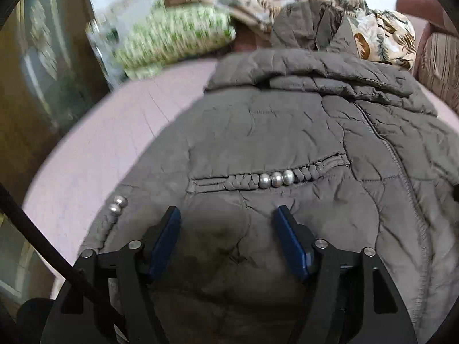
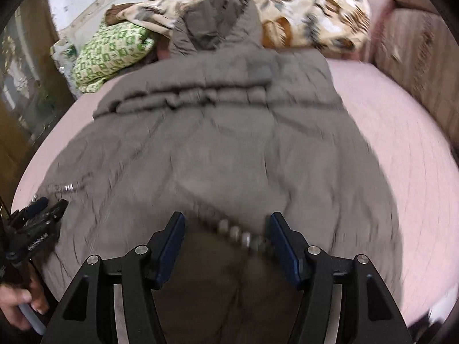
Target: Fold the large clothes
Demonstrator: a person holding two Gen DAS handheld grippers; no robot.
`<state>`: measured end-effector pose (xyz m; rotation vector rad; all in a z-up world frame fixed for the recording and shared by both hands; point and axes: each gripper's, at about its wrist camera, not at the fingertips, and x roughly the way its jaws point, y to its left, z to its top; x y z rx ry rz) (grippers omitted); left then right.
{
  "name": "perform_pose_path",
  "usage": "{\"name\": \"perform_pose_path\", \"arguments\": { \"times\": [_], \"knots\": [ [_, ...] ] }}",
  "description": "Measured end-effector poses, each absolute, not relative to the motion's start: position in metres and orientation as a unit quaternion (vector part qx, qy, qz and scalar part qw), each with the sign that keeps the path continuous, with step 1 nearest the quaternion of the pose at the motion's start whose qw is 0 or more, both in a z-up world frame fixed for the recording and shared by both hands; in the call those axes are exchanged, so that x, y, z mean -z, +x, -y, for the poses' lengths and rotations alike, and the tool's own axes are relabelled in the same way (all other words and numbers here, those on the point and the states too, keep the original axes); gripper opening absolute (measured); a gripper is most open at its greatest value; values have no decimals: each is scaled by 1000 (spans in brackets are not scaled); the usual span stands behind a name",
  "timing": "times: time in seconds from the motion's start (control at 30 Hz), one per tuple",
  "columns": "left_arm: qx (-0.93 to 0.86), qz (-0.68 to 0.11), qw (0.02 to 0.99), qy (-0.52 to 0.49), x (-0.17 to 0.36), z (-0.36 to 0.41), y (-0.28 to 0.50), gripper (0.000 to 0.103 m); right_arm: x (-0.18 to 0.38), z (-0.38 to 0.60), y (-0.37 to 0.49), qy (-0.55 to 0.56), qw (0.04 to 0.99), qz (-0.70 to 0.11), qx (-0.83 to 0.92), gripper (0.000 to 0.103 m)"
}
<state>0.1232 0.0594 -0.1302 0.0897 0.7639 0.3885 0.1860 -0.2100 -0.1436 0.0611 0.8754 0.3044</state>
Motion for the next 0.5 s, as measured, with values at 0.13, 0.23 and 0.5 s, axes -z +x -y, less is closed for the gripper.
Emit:
{"name": "perform_pose_path", "arguments": {
  "times": [0.13,0.23,0.5],
  "knots": [
    [-197,-369,907,53,133,-56,127,73,148,191,166,-38,914,-388,-112,73],
    [-193,-370,908,43,133,-61,126,76,153,190,165,-44,917,-382,-103,78],
    [-181,-368,911,48,134,-62,125,78,155,187,166,-49,919,-380,-94,82]
  ]
}}
